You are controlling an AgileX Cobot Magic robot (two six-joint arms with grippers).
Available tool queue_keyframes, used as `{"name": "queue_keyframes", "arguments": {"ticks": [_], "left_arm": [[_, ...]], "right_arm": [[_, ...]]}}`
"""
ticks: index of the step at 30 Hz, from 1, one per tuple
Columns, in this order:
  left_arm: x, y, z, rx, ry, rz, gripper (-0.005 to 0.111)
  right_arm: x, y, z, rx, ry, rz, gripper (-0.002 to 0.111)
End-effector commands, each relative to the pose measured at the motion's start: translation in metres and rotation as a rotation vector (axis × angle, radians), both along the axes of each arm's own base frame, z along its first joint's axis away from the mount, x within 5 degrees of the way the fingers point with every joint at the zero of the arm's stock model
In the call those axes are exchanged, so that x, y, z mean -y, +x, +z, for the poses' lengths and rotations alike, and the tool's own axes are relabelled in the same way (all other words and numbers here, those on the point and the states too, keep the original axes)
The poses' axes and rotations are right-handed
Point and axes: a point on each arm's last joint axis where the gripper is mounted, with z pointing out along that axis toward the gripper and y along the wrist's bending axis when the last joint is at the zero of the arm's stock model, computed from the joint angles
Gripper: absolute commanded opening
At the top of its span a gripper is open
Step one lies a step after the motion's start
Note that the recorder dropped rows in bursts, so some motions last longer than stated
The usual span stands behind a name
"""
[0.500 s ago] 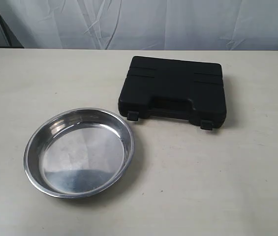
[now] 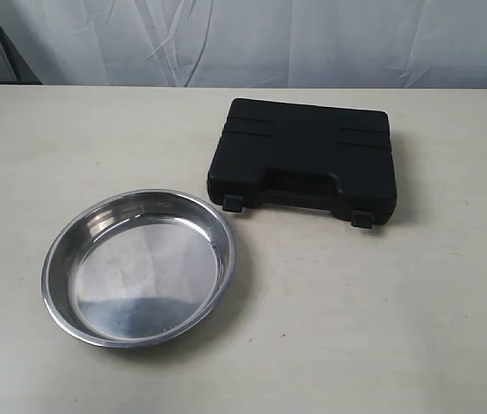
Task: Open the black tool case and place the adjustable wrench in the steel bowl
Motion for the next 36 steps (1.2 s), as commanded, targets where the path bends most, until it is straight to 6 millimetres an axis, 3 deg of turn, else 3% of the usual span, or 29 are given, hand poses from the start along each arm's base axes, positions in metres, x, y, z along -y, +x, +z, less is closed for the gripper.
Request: {"name": "queue_keyframes", "arguments": {"ticks": [1, 3, 7, 12, 18, 26, 29, 33, 36], "left_arm": [[0.000, 0.000, 0.001, 0.004, -0.005, -0.004, 0.000], [0.000, 0.000, 0.001, 0.004, -0.005, -0.004, 0.000], [0.000, 0.000, 0.001, 0.006, -0.005, -0.004, 0.000], [0.000, 0.000, 0.001, 0.006, -0.005, -0.004, 0.000], [0.000, 0.000, 0.001, 0.006, -0.005, -0.004, 0.000], [0.000, 0.000, 0.001, 0.006, -0.005, -0.004, 0.000], [0.000, 0.000, 0.001, 0.006, -0.005, -0.004, 0.000], [0.000, 0.000, 0.001, 0.006, -0.005, -0.004, 0.000], [0.000, 0.000, 0.001, 0.006, -0.005, -0.004, 0.000]], "right_arm": [[0.005, 0.001, 0.012, 0.047, 0.465, -0.067, -0.001], [0.010, 0.001, 0.015, 0.052, 0.670, -0.108, -0.001], [0.019, 0.002, 0.017, 0.089, 0.785, -0.190, -0.001], [0.012, 0.002, 0.015, 0.006, 0.988, -0.122, -0.001], [0.004, -0.007, 0.049, 0.127, 0.595, -0.007, -0.001], [-0.005, -0.012, 0.056, 0.144, 0.334, 0.073, -0.001], [-0.007, -0.012, 0.073, 0.169, 0.169, 0.097, -0.001], [-0.009, 0.009, 0.103, 0.107, 0.026, 0.084, -0.001], [-0.014, 0.047, 0.128, -0.021, -0.120, 0.115, -0.001]]}}
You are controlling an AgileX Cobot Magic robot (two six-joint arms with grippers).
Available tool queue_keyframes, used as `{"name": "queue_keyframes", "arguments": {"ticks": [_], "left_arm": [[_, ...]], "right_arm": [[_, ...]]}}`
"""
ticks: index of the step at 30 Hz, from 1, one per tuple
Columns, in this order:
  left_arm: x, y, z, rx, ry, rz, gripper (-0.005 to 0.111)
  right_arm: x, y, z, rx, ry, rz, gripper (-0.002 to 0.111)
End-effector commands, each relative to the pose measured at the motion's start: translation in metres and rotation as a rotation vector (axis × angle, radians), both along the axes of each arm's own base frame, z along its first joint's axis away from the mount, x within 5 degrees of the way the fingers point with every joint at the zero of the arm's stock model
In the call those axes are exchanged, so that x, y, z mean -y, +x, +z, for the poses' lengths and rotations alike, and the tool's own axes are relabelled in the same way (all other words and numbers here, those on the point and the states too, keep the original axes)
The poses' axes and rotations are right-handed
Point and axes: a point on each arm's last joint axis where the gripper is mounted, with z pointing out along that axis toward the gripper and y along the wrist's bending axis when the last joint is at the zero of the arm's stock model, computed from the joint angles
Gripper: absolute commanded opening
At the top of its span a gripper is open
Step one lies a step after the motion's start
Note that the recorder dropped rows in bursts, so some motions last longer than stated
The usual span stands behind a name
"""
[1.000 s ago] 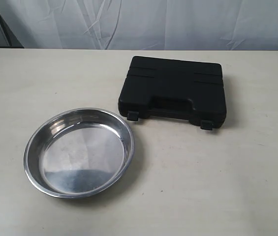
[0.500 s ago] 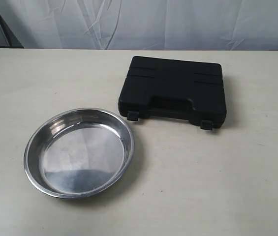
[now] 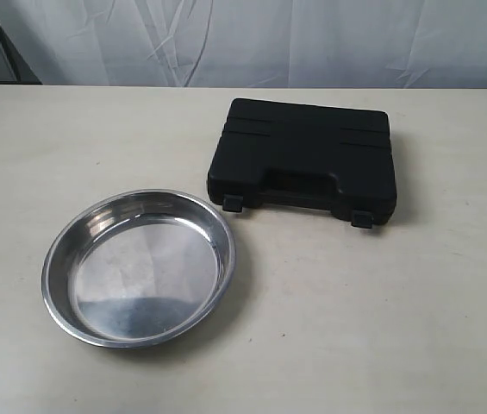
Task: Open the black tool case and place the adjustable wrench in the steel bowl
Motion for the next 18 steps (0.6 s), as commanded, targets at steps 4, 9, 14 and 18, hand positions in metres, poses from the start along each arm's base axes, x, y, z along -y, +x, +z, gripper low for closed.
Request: {"name": "queue_keyframes", "arguments": {"ticks": [4, 9, 14, 18], "left_arm": [[0.000, 0.000, 0.001, 0.006, -0.005, -0.004, 0.000], [0.000, 0.000, 0.001, 0.004, -0.005, -0.004, 0.000], [0.000, 0.000, 0.001, 0.004, -0.005, -0.004, 0.000], [0.000, 0.000, 0.001, 0.004, -0.005, -0.004, 0.000]], "right_arm": [[-0.017, 0.110, 0.043, -0.369, -0.388, 0.140, -0.001], [-0.033, 0.210, 0.023, -0.763, -0.524, 0.283, -0.001], [-0.078, 0.279, -0.039, -0.984, -0.719, 0.502, -0.001], [-0.121, 0.297, -0.084, -1.015, -0.899, 0.708, 0.006]]}}
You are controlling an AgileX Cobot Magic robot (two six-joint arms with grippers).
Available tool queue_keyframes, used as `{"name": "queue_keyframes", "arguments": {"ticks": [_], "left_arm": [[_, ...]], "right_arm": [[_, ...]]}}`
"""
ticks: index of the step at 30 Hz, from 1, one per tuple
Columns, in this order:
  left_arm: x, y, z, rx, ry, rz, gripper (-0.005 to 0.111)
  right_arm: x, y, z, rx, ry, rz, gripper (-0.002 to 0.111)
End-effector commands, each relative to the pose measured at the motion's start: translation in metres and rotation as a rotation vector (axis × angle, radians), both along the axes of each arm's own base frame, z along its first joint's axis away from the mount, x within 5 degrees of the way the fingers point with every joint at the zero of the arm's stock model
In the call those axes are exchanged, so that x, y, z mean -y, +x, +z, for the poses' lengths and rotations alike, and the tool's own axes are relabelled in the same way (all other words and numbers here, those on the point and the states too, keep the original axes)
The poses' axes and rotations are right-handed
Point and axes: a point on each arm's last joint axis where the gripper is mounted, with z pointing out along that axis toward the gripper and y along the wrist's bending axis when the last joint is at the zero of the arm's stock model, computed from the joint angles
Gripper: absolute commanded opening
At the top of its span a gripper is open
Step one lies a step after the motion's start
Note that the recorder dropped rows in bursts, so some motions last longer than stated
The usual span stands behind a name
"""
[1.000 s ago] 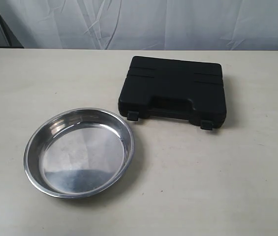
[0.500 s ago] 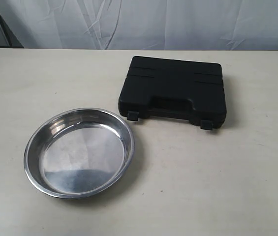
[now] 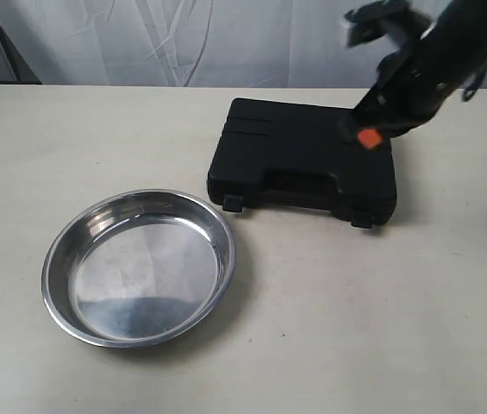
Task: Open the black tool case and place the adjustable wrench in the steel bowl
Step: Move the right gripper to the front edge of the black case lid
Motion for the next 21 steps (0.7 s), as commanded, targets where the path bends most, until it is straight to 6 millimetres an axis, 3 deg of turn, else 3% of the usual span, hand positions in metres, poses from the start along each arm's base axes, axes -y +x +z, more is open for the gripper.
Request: {"name": "queue_keyframes", "arguments": {"ticks": [1, 4, 7, 11, 16, 21], "left_arm": [[0.000, 0.000, 0.001, 0.004, -0.005, -0.004, 0.000], [0.000, 0.000, 0.001, 0.004, -0.005, -0.004, 0.000], [0.000, 0.000, 0.001, 0.004, -0.005, -0.004, 0.000], [0.000, 0.000, 0.001, 0.004, -0.005, -0.004, 0.000], [0.000, 0.000, 0.001, 0.004, -0.005, -0.004, 0.000], [0.000, 0.000, 0.001, 0.004, -0.005, -0.004, 0.000]], "right_arm": [[-0.044, 0.015, -0.047, -0.092, -0.104, 0.228, 0.011], [-0.066, 0.018, -0.061, -0.029, -0.174, 0.307, 0.032], [-0.075, 0.020, -0.068, 0.024, -0.216, 0.349, 0.051], [-0.078, 0.023, -0.070, 0.064, -0.216, 0.351, 0.047], [-0.077, 0.025, -0.076, 0.062, -0.248, 0.366, 0.030], [-0.076, 0.029, -0.094, 0.040, -0.283, 0.382, 0.037]]}}
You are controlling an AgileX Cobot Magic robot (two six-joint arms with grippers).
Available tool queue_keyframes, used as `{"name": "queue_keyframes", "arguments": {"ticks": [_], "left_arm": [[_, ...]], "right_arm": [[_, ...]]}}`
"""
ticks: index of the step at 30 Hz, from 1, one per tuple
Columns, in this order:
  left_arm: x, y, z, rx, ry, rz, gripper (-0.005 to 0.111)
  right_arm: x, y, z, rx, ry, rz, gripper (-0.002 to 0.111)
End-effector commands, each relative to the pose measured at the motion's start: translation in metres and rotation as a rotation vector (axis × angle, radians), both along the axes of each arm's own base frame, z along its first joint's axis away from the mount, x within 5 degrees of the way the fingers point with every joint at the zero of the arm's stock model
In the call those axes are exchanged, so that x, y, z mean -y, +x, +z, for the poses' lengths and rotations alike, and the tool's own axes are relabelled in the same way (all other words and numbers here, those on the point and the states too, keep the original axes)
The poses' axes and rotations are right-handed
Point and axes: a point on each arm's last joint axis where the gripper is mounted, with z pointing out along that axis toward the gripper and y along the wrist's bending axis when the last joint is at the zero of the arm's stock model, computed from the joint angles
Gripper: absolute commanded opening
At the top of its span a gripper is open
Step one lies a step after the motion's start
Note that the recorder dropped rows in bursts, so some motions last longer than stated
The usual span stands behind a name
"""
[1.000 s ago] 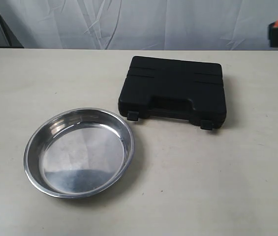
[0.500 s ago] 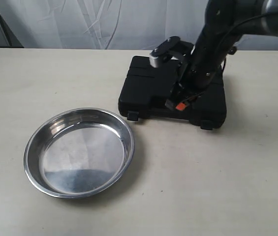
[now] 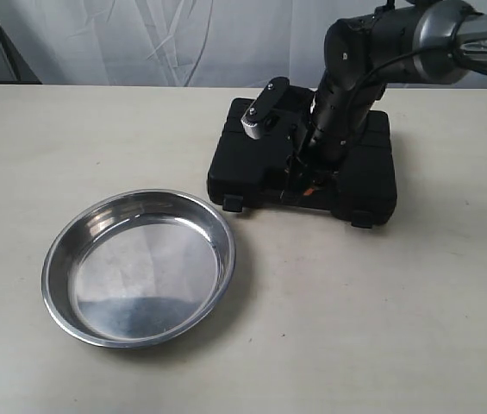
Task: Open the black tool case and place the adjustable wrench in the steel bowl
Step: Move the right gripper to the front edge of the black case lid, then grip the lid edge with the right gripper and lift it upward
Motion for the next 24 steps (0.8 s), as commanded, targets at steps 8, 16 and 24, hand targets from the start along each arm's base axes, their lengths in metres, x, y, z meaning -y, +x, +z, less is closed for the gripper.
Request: {"name": "queue_keyframes", "arguments": {"ticks": [8, 16, 24], "left_arm": [[0.000, 0.000, 0.001, 0.006, -0.005, -0.004, 0.000], [0.000, 0.000, 0.001, 0.006, -0.005, -0.004, 0.000], [0.000, 0.000, 0.001, 0.006, -0.005, -0.004, 0.000]], "right_arm": [[0.000, 0.008, -0.025, 0.005, -0.053, 0.007, 0.044], [0.000, 0.010, -0.043, -0.026, -0.075, -0.012, 0.042], [0.001, 0.009, -0.041, -0.032, -0.069, -0.031, 0.005]]}}
